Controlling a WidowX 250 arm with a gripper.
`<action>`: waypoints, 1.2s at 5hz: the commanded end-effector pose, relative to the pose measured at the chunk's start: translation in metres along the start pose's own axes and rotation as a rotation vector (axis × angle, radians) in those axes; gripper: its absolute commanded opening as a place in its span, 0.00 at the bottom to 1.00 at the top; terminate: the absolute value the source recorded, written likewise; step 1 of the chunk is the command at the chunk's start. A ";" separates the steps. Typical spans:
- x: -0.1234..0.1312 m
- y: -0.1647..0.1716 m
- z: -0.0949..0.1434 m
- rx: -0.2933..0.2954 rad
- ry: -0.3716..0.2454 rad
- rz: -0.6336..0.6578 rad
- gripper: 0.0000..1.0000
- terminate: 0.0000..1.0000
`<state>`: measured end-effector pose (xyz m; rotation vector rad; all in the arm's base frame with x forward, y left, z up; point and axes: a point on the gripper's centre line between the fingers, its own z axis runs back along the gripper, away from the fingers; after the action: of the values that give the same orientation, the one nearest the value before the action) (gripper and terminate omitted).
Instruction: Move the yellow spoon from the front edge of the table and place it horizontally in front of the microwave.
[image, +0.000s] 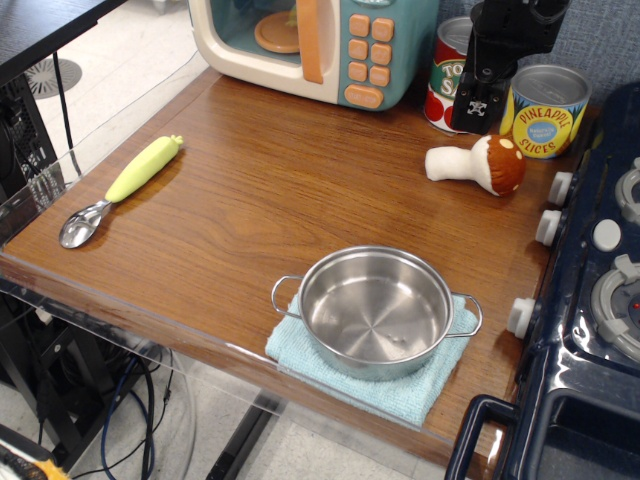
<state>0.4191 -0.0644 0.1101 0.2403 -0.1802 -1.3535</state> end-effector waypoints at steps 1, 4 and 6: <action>0.000 0.000 0.000 0.000 0.000 0.000 1.00 0.00; -0.095 0.000 0.007 -0.074 0.037 0.352 1.00 0.00; -0.179 -0.021 0.008 -0.023 0.188 0.759 1.00 0.00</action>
<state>0.3646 0.1132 0.0800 0.1975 -0.0026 -0.5671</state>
